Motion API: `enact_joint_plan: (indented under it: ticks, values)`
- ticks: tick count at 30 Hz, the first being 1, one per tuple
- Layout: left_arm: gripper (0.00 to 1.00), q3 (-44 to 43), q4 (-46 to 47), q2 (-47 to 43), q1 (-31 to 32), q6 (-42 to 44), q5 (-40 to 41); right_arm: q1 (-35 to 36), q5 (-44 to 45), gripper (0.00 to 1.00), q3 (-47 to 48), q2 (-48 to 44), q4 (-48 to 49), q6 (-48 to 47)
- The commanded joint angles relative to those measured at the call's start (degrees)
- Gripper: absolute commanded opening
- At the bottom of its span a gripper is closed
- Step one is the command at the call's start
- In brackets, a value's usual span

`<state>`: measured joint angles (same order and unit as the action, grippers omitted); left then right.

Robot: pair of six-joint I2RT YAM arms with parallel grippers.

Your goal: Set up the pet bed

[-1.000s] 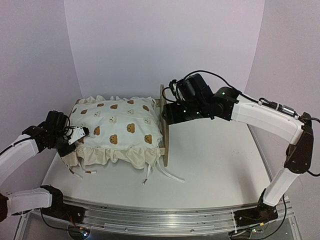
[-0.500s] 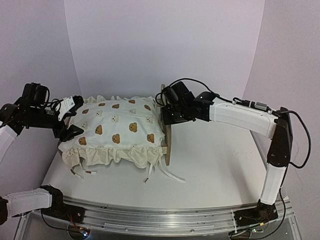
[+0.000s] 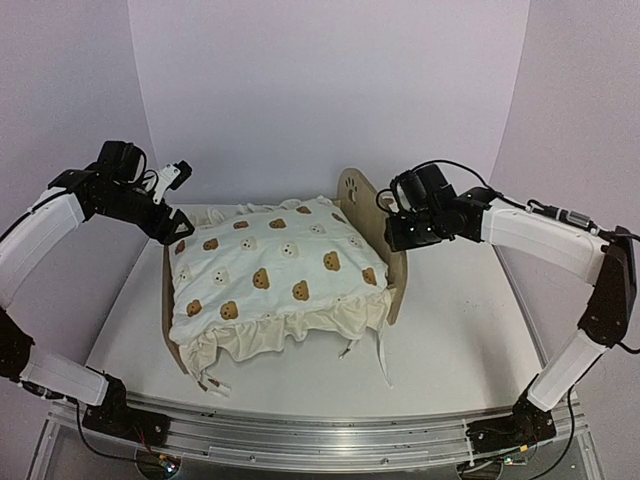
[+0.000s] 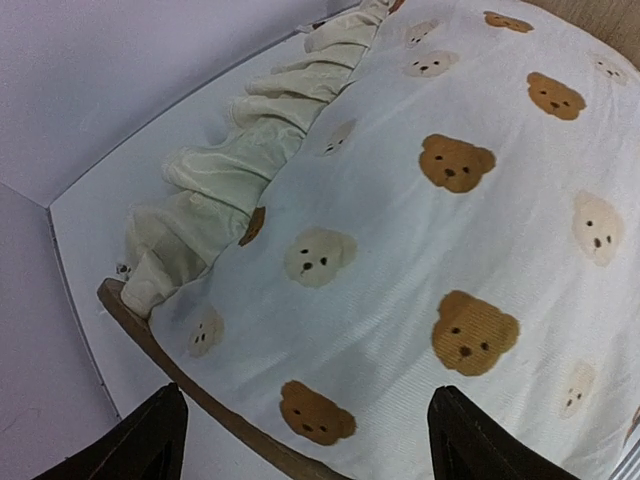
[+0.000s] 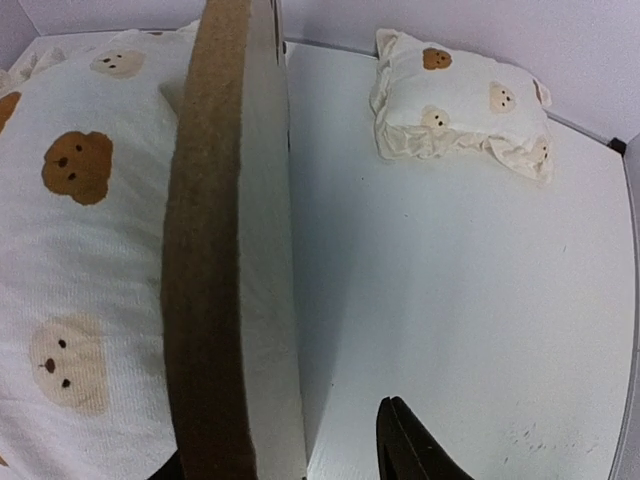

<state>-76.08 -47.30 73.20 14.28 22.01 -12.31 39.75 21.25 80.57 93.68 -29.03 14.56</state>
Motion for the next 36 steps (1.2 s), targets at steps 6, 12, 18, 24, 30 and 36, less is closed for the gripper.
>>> enact_joint_plan:
  ticks: [6, 12, 18, 24, 30, 36]
  values:
    - [0.83, -1.6, 4.7, 10.1, -0.1, 1.4, 5.2, -1.5, -3.6, 0.53, 12.6, -6.8, -5.9, -8.5]
    - [0.82, -1.7, 5.4, 15.0, -0.1, 2.9, 6.3, 0.3, -13.5, 0.55, 32.3, 8.5, -5.9, -8.0]
    - [0.71, -1.2, 8.5, 18.0, -0.1, 2.7, 5.4, 1.5, -17.4, 0.59, 48.2, 25.9, -5.9, -5.2]
    - [0.66, -1.4, 16.7, 21.0, -0.1, 3.8, 8.0, 1.5, -17.0, 0.59, 52.7, 31.1, -5.5, -4.0]
    - [0.66, -5.2, 18.7, 24.8, -0.1, 5.1, 10.6, -1.5, -18.8, 0.64, 55.3, 24.9, -5.3, -4.6]
    - [0.73, -7.4, 13.4, 22.3, -0.1, 5.0, 9.3, -17.1, -18.4, 0.68, 48.1, 18.7, -5.0, -0.8]
